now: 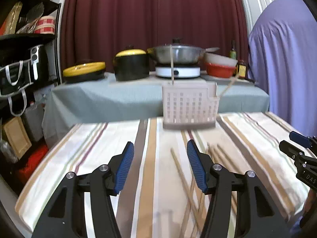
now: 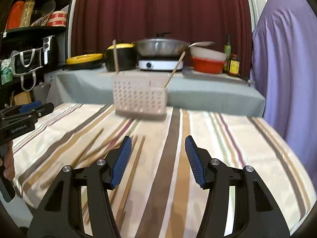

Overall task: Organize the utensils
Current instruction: 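Move both tools back to the chopsticks and close the left tool on one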

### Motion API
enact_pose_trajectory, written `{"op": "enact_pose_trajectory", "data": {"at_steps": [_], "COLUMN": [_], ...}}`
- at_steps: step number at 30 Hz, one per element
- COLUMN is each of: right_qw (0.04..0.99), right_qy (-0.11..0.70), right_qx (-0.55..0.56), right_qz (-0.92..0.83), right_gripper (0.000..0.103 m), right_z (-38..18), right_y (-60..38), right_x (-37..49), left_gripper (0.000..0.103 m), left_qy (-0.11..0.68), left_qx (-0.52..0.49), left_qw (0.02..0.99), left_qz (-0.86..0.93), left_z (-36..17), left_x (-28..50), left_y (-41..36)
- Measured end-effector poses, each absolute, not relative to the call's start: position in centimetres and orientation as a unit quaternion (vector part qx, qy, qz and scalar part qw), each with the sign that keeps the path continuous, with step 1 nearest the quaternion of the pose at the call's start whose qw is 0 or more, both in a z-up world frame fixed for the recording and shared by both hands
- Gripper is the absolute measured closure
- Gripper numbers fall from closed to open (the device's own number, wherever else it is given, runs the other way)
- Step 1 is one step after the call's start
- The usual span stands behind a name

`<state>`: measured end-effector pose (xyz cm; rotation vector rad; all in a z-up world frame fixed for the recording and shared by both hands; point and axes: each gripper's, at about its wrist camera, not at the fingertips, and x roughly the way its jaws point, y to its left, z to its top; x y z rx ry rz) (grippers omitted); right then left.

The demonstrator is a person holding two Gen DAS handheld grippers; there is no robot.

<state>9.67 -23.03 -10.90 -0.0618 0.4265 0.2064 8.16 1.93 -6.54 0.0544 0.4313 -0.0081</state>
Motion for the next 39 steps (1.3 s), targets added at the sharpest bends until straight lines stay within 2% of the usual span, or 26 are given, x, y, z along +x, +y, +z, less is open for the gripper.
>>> {"op": "enact_pose_trajectory", "data": {"at_steps": [7,12,20,26,37,39], "right_qw": [0.965,0.958,0.951,0.953,0.956,0.957], "right_qy": [0.231,0.249,0.264,0.259,0.252,0.252], "right_qx": [-0.049,-0.056,-0.069,-0.070,-0.055,-0.051], "right_qz": [0.115,0.130,0.144,0.141,0.137,0.136], "right_gripper": [0.050,0.057,0.062,0.063,0.063,0.063], "right_z": [-14.5,-16.3,-17.5,-17.2,-16.9,-16.9], "right_y": [-22.0,-21.4,-20.6,-20.7,-21.8,-22.1], "right_x": [6.7,5.8,5.3,5.0,4.8,4.9], "left_gripper": [0.048,0.049,0.050,0.050,0.064,0.069], "left_qy": [0.252,0.270,0.286,0.276,0.289,0.294], "left_qx": [0.036,0.038,0.029,0.016,0.058,0.061], "left_qw": [0.967,0.962,0.958,0.960,0.954,0.952], "left_qz": [-0.001,-0.004,-0.010,-0.046,-0.064,-0.059], "left_z": [-10.5,-12.4,-13.9,-13.2,-14.1,-14.3], "left_x": [5.2,3.8,3.0,2.0,1.9,2.1], "left_y": [2.5,2.8,3.1,1.6,-2.2,-2.3]}}
